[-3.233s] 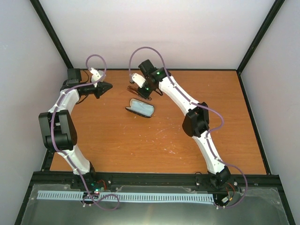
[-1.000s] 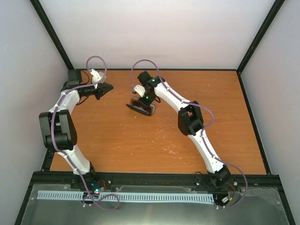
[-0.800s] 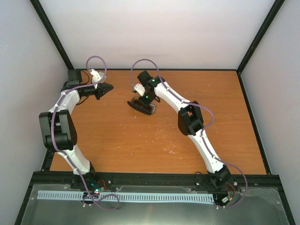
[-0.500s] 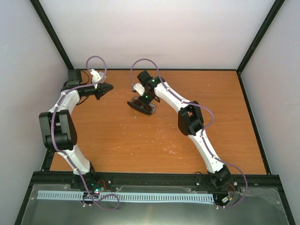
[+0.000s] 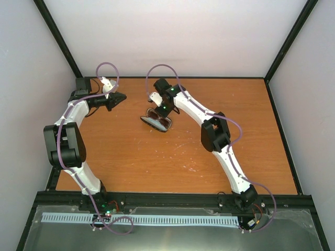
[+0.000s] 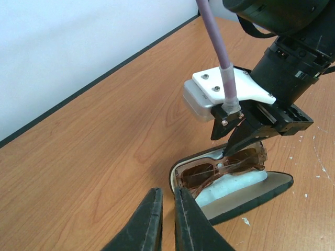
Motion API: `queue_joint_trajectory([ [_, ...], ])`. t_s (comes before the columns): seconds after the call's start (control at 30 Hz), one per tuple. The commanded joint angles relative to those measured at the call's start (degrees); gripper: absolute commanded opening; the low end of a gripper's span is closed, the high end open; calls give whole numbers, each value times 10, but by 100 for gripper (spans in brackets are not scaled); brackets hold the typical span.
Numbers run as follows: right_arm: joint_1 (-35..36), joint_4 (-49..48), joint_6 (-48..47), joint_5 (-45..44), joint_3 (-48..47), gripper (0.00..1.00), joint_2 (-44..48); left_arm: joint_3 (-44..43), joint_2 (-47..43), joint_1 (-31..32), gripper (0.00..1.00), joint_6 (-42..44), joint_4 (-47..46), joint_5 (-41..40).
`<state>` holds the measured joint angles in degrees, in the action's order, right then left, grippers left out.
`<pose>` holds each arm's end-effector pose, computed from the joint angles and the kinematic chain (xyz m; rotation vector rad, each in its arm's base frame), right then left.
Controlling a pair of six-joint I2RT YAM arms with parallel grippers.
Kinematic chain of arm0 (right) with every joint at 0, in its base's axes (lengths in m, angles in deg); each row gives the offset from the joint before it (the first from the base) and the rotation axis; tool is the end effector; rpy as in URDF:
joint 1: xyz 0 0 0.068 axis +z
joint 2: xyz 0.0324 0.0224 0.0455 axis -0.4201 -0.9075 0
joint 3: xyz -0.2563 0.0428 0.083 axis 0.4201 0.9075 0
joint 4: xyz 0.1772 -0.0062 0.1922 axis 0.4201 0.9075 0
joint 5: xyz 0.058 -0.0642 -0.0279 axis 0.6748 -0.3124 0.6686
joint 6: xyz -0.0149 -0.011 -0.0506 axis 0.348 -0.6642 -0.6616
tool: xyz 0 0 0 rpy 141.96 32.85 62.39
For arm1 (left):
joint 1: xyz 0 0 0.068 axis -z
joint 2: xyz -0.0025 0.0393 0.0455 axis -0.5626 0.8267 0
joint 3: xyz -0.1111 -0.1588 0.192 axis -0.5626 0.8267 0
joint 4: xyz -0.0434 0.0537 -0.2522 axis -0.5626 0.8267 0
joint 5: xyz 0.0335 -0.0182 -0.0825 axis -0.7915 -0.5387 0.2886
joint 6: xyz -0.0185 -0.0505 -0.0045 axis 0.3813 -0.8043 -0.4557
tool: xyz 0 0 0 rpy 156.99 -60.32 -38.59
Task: Organize the sunglasses
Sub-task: Place the sunglasses in the sunglasses case, then close the sunglasses case at the center of the board.
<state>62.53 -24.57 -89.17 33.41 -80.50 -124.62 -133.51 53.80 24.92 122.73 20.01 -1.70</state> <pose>0.4119 0.3232 0.1957 -1.3300 2.4233 0.2395 0.3776 0.0307 0.2552 0.9361 1.7873 -0.7165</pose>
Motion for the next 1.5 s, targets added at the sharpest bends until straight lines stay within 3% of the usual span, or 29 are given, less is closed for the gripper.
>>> queue_joint_trajectory([
  [0.0,4,-6,6,-12,5,27,39,3,-5,-5,11,-1,-11,21],
  [0.23,2,-20,19,-31,14,26,58,0,-5,-6,10,4,-7,27],
  [0.33,-6,-54,50,-47,36,21,75,1,-6,-3,4,37,22,41],
  [0.47,-40,-88,129,-36,63,4,84,19,-28,31,1,171,120,23],
  [0.63,-89,-94,197,58,72,3,63,100,-92,67,1,324,172,-21],
  [0.77,-100,-88,203,114,61,3,33,137,-110,94,1,388,197,-44],
  [1.07,-98,-93,215,236,62,3,-9,161,-79,165,1,381,181,-99],
  [1.3,-98,-125,226,247,152,3,14,83,6,185,1,360,233,-138],
  [1.47,-98,-134,229,256,178,3,21,83,31,201,1,346,204,-183],
])
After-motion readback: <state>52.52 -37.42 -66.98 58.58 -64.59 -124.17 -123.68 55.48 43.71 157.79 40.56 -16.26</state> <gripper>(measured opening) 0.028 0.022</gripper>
